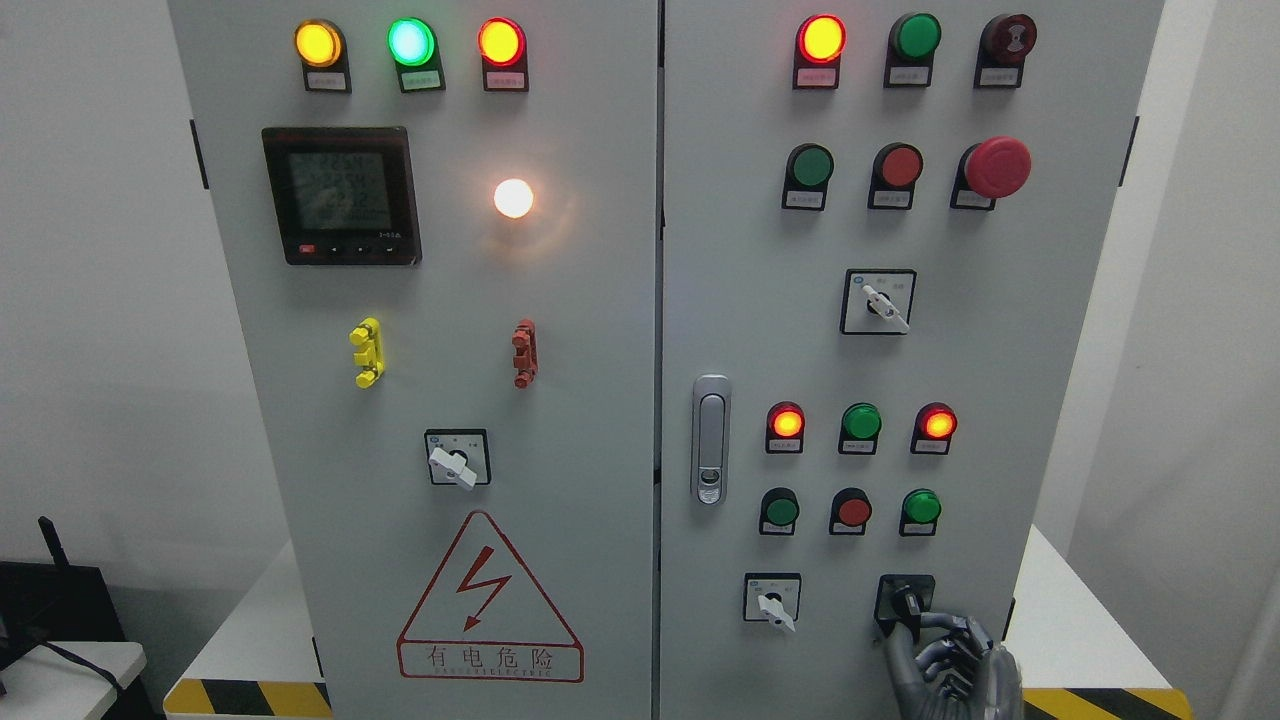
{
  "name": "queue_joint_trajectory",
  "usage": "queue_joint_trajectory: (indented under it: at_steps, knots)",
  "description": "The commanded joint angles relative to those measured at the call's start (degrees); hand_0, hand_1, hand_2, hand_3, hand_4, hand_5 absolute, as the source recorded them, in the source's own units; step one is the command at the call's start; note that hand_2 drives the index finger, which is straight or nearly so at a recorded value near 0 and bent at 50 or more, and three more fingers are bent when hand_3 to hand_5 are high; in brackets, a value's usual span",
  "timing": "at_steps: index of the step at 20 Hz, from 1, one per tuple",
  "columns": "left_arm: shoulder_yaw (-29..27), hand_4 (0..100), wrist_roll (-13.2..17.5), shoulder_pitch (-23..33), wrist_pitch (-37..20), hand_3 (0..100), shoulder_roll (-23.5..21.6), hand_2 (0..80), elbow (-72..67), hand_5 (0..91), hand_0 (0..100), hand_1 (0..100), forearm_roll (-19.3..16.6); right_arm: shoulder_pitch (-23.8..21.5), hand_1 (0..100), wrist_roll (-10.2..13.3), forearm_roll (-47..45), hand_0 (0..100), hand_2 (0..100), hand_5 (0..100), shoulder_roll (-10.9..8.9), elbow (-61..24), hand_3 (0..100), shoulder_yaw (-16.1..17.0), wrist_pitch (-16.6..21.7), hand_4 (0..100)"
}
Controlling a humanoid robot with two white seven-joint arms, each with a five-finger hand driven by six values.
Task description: Trip black knob to open circuit
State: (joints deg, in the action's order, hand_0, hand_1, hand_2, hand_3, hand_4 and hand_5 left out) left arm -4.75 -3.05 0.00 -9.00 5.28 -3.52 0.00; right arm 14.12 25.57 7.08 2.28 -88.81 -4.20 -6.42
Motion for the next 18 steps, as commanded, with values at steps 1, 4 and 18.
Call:
queue_joint_trajectory:
  at_steps: [1, 4, 18]
  knots:
    - [0.0, 0, -0.03, -0.44, 0.03, 0, -0.01, 0.0, 0.0, 0.0, 12, 39, -1.93, -0.05, 80, 0.0, -0.13, 59, 54, 97, 0.0, -0.05, 86, -0.02, 0.0, 89]
    - [0.0, 0, -0.03, -0.44, 0.03, 0, -0.01, 0.0, 0.0, 0.0, 12, 39, -1.93, 0.03, 80, 0.0, -0.22, 59, 54, 97, 0.0, -0.05, 87, -0.02, 0.0, 89]
    - [0.0, 0, -0.03, -0.44, 0.03, 0, -0.01, 0.0, 0.0, 0.0, 12, 39, -1.93, 0.03, 80, -0.08, -0.48, 59, 56, 97, 0.09, 0.04, 88, -0.02, -0.18, 90]
